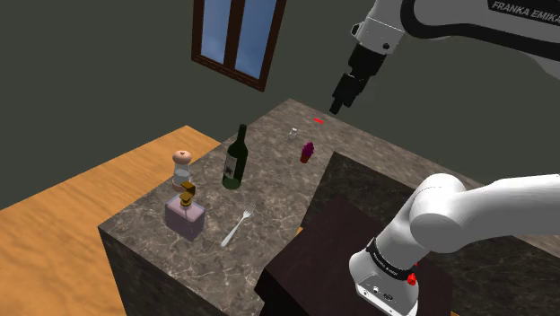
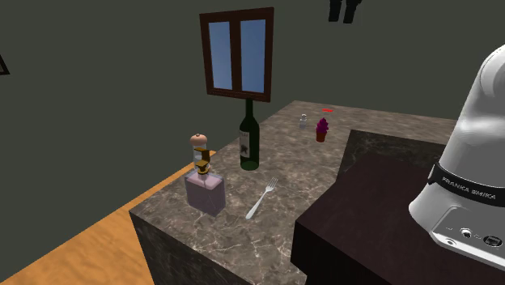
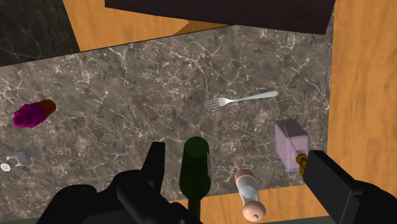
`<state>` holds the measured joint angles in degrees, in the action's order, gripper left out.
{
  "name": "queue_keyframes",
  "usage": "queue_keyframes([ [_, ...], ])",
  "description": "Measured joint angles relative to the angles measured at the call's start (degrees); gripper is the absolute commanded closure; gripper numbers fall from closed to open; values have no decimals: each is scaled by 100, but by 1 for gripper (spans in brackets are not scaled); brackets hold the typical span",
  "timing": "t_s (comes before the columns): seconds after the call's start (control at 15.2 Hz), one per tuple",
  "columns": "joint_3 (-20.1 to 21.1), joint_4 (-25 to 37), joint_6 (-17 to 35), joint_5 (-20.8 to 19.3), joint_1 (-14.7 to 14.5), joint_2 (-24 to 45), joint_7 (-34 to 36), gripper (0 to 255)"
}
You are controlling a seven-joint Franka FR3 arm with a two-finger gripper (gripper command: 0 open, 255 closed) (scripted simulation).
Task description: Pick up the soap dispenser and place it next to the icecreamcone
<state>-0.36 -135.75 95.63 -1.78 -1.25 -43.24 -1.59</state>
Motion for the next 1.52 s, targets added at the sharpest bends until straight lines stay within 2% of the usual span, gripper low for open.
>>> queue_keyframes([
  [0.2, 51, -158, 248, 43, -41, 68, 41, 0],
  [0.73, 408, -997, 1899, 297, -311, 678, 298, 0],
  [1.25, 793, -1403, 3747, 439, -541, 1901, 548, 0],
  [1.52, 998, -1258, 4588, 374, -587, 2773, 725, 0],
])
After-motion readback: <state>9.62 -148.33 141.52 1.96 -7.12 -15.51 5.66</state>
